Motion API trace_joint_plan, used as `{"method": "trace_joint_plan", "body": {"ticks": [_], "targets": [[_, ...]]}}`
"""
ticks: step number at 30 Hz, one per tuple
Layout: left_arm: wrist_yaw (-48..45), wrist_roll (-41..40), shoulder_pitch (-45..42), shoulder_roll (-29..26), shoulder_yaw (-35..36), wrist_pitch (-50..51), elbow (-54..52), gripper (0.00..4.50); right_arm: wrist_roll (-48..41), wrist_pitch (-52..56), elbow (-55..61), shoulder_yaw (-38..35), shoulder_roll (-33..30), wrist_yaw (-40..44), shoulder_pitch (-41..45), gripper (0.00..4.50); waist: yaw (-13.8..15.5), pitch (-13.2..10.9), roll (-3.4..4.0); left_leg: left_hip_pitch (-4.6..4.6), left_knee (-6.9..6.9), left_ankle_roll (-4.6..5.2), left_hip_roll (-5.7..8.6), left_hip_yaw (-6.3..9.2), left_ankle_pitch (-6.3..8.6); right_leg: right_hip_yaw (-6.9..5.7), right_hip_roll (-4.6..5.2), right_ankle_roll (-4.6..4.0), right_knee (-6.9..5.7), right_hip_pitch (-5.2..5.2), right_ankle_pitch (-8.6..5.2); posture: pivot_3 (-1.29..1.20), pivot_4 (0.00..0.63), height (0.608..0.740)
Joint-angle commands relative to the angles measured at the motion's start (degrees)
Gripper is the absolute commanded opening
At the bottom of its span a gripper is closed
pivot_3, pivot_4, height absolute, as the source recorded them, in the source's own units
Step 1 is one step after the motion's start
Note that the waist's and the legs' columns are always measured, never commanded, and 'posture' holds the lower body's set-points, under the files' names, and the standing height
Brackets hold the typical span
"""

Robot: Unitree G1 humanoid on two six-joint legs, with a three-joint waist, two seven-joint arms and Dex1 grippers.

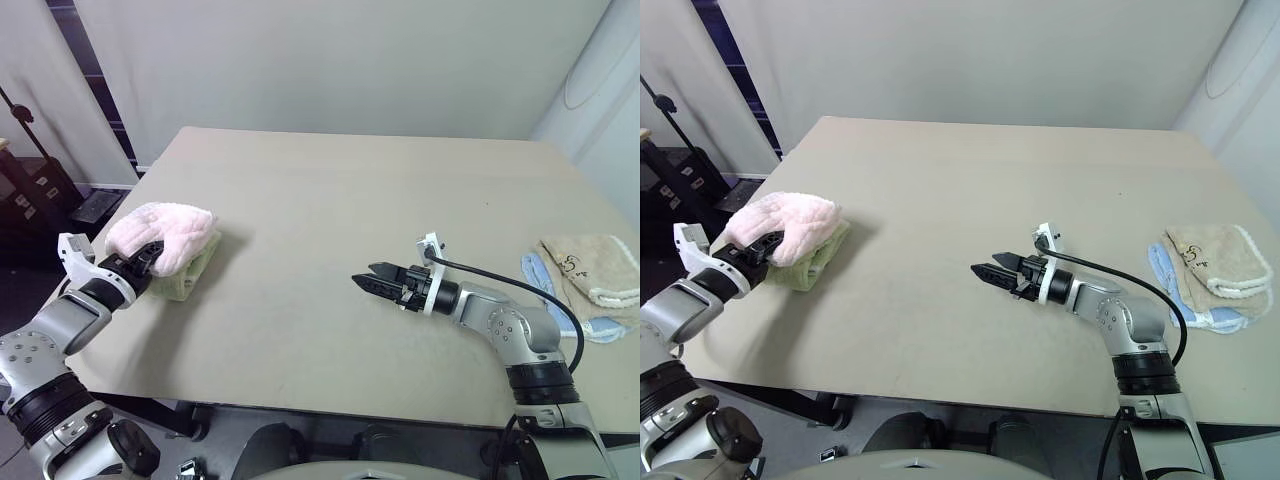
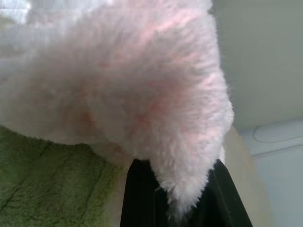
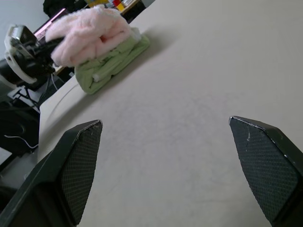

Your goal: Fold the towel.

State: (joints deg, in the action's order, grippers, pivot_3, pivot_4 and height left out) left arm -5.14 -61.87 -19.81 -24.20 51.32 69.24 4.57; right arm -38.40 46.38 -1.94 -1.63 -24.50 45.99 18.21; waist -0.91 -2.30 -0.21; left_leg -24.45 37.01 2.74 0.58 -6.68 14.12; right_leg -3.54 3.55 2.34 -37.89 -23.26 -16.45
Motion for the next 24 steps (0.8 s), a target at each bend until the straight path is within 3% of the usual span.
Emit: {"method": "trace_joint_plan", "body": {"ticks": [1,2,3,10,14,24], "targets": [[0.79,-2.14,0.57,-0.71,1.72,-1.9,0.92,0.02,0.13,-0.44,1.75,-0.41,-0.7,0.78,1.9,4.5,-0.01,0.0,0.01,0.0,0.0,0.0,0.0,0.0,0.0,0.0,0.0,-0.01,0.0,0.0,0.01,0.0,0.0,0.74],[1.28,-2.62,0.91,-0.15,1.82,-2.19,0.68,0.02,0.26,-0.52,1.62,-0.35,-0.76,0.88,2.12,4.5,-0.03,0.0,0.01,0.01,0.0,0.0,0.0,-0.01,0.0,0.0,0.0,-0.02,0.0,0.0,0.01,0.0,0.0,0.74],[1.94,-3.08,1.16,0.47,1.89,-2.57,0.46,0.62,0.39,-0.6,1.43,-0.27,-0.81,0.96,2.32,4.5,-0.1,0.0,0.01,0.01,0.0,0.0,0.0,-0.01,0.0,0.0,0.0,-0.02,0.0,0.0,0.02,0.0,0.0,0.74],[9.87,-9.28,2.12,5.79,1.69,-4.09,-3.95,3.01,1.08,-0.69,1.45,-0.22,-0.85,1.62,2.56,4.5,0.17,0.0,0.0,-0.01,-0.01,0.0,0.0,-0.01,0.0,0.0,0.0,-0.01,0.05,0.0,0.02,0.0,0.0,0.74],[14.11,-14.82,3.95,5.68,0.96,-3.45,-6.52,4.43,1.3,-0.87,2.1,-0.38,-1.07,1.76,1.9,4.5,-0.05,0.0,0.0,-0.01,-0.01,0.0,0.0,-0.01,0.0,0.0,0.0,-0.01,0.08,0.01,0.02,0.0,0.0,0.74],[19.86,-34.56,17.68,-1.97,-1.44,-2.82,-10.6,4.48,0.87,-1.09,4.7,-0.88,-1.68,2.14,-1.25,4.5,-0.09,-0.02,0.03,0.01,-0.09,0.0,0.0,-0.01,0.0,0.01,0.0,-0.03,0.13,0.01,0.01,0.0,0.0,0.74]]}}
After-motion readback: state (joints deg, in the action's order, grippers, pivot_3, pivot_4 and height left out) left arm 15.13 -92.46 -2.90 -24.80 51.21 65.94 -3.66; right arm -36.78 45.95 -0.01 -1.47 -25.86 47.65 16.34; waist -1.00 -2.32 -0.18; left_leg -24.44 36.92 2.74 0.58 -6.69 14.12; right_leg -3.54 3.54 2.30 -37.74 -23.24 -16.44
